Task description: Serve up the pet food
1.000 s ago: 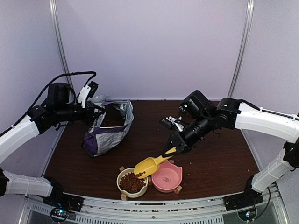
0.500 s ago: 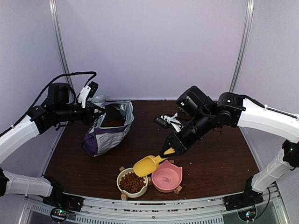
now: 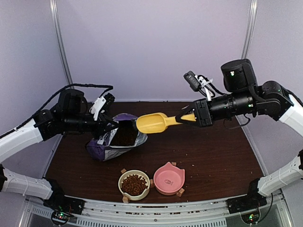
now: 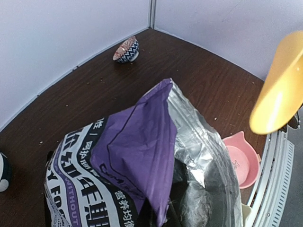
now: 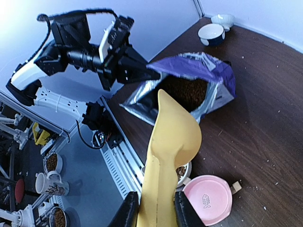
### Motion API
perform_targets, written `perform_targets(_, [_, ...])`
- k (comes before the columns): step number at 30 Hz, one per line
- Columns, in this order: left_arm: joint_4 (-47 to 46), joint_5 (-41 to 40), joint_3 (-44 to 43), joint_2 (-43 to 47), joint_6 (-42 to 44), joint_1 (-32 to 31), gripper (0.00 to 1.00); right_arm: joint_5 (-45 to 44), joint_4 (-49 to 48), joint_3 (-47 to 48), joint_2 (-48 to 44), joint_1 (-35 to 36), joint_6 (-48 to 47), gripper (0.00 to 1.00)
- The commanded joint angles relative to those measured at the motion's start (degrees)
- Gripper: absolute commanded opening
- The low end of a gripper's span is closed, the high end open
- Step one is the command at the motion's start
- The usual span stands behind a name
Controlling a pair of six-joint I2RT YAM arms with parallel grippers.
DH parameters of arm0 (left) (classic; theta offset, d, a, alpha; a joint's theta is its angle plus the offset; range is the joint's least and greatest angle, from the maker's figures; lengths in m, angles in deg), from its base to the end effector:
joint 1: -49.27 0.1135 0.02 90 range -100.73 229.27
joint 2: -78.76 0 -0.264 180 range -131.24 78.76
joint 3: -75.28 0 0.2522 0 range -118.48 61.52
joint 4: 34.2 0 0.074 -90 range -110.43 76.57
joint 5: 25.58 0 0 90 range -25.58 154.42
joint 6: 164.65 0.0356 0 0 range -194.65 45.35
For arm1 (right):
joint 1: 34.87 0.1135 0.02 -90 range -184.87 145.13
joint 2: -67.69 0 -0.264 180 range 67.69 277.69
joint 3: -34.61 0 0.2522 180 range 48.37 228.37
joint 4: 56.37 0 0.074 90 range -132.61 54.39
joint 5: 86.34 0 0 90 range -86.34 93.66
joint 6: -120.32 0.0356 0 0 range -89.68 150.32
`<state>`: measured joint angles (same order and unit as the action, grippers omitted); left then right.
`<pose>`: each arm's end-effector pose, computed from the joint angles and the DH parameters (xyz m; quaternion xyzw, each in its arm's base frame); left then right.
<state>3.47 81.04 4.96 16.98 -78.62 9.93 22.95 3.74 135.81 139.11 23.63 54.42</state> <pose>0.1784 -0.1594 0.3309 0.3289 0.7906 -0.3008 0.4199 0.1194 0.2173 0.4347 -0.3325 0.7923 0.4329 0.2726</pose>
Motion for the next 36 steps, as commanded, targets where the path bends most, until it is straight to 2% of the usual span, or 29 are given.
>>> perform_targets(1, [-5.9, -1.6, -2.9, -2.1, -1.4, -4.7, 0.0, -6.0, -2.5, 1.0, 2.0, -0.1, 1.0, 0.15])
perform_targets(7, [-9.9, -4.4, -4.6, -6.0, -6.3, -9.6, 0.0, -10.8, -0.2, 1.2, 9.4, 1.6, -1.6, 0.15])
perform_targets(12, [-12.2, -6.0, -6.4, -8.5, -9.5, -12.7, 0.0, -17.0, -3.0, 1.1, 15.5, 2.1, -1.9, 0.14])
perform_targets(18, [-14.1, -4.1, -8.5, -11.7, -11.0, -14.9, 0.0, -36.9, -9.0, 2.9, 27.2, 3.0, 2.3, 0.13])
perform_targets(22, [-17.4, -2.5, -8.5, -13.2, -12.2, -15.4, 0.0, -41.4, -13.1, 4.6, 36.9, 3.0, 4.4, 0.12])
perform_targets(24, [-18.6, -2.0, -8.7, -14.1, -12.6, -15.4, 0.0, -38.0, -14.7, 6.1, 40.8, 2.9, 5.4, 0.12])
perform_targets(27, [-20.8, -1.3, -8.1, -14.9, -12.9, -15.5, 0.0, -25.7, -19.6, 6.5, 43.3, 2.9, 5.5, 0.12])
perform_targets(31, [-22.0, -1.1, -8.3, -16.2, -12.7, -15.5, 0.0, -10.3, -28.5, 2.5, 41.8, 2.3, 6.3, 0.12])
perform_targets(36, [-23.3, 0.1, -9.0, -17.6, -12.8, -15.4, 0.0, 1.5, -32.9, -1.7, 40.3, 0.8, 7.3, 0.13])
